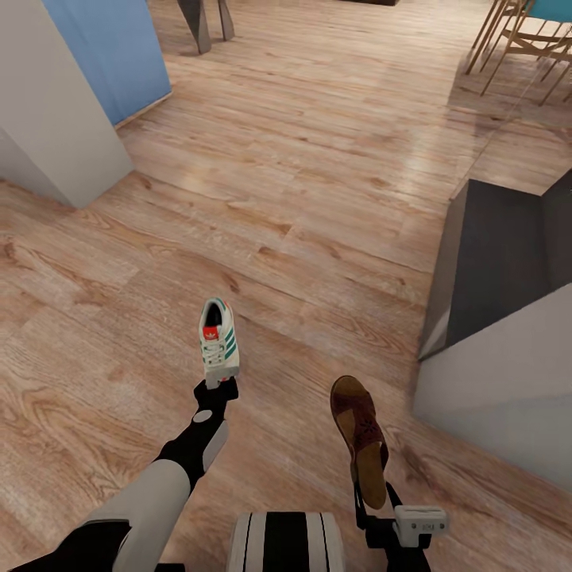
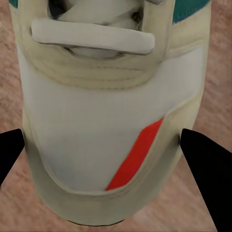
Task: Pick up the two gym shoes and the two sandals from the corridor floor and place them onto the hallstand (shoe rack) in the corridor, making sure they are on the rack and not on the floor. Arrange them so the two gym shoes are next to each other and the two sandals are next to each other.
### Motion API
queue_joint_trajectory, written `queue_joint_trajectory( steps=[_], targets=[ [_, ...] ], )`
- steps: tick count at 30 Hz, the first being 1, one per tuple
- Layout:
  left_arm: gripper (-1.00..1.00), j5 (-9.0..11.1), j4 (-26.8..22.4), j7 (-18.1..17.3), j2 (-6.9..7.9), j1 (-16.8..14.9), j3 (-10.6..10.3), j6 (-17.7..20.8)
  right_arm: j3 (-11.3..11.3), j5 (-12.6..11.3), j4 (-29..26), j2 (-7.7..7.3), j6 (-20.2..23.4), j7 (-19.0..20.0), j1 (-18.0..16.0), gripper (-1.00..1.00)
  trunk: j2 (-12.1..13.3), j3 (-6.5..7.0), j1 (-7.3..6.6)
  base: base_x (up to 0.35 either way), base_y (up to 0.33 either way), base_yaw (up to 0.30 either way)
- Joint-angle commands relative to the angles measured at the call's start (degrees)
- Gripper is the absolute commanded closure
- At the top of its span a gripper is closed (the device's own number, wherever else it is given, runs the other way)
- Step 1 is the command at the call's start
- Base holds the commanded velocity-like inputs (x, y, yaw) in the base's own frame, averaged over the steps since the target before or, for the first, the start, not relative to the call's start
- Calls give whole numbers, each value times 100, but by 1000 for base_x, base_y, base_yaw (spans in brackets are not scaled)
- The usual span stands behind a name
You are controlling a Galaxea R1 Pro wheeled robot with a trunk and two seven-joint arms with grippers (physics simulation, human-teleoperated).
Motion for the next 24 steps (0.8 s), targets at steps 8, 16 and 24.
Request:
queue_joint_trajectory(
  steps=[8,16,24],
  targets=[
    [100,1,0,-2,0,1,4,0,-1,-18,-1,0,-5,5,0,100,0,40,0,0,0,0],
    [100,1,-3,-2,0,1,8,0,1,-18,-3,0,13,10,-2,100,0,48,0,0,0,0],
    [100,1,-3,-2,7,1,10,0,6,-14,82,0,1,4,-1,100,0,83,0,0,0,0]
  ],
)
